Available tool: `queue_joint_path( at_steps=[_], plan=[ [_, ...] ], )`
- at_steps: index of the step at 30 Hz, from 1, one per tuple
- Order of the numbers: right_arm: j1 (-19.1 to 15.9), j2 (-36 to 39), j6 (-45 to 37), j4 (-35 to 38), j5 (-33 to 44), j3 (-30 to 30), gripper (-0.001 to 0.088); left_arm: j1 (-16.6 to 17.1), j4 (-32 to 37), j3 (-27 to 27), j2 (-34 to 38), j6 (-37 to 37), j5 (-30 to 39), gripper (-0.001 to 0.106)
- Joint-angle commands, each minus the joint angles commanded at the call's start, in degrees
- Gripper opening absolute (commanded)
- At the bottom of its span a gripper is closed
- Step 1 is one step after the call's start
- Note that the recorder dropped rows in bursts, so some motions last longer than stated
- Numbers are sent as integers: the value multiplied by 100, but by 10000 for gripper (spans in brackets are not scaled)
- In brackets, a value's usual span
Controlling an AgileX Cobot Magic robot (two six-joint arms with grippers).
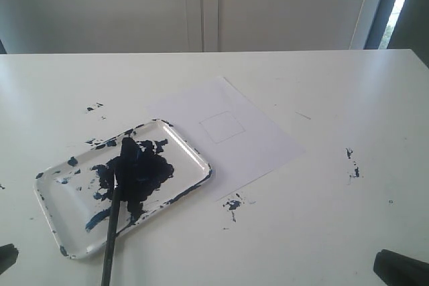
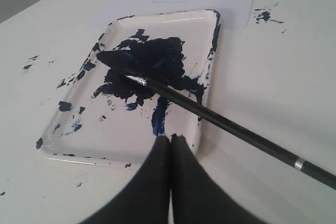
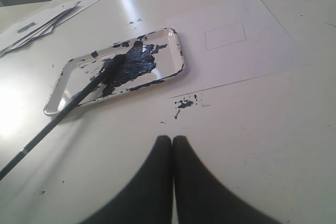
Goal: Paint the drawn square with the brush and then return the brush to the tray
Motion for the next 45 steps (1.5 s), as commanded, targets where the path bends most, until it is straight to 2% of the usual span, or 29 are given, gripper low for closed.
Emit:
queue_joint_path(
  at_steps=[17, 23, 25, 28, 34, 37, 40, 43, 45],
  plan=[
    [0, 0, 0, 0, 0, 0, 0, 0, 153, 0, 0, 0, 79, 0],
    [0, 0, 0, 0, 0, 0, 0, 0, 174, 0, 0, 0, -301, 0],
    [0, 0, 0, 0, 0, 0, 0, 0, 327, 0, 0, 0, -401, 0],
    [0, 0, 0, 0, 0, 0, 0, 0, 935, 0, 0, -219, -354, 0],
    [0, 0, 0, 0, 0, 0, 0, 0, 2707, 0, 0, -2433, -69, 0],
    [0, 0, 0, 0, 0, 0, 0, 0, 2993, 0, 0, -3953, -11, 0],
    [0, 0, 0, 0, 0, 0, 0, 0, 3335, 0, 0, -5880, -150, 0],
    [0, 0, 0, 0, 0, 0, 0, 0, 3930, 0, 0, -7928, -162, 0],
    [0, 0, 0, 0, 0, 0, 0, 0, 4445, 0, -27, -8798, -162, 0]
  ],
)
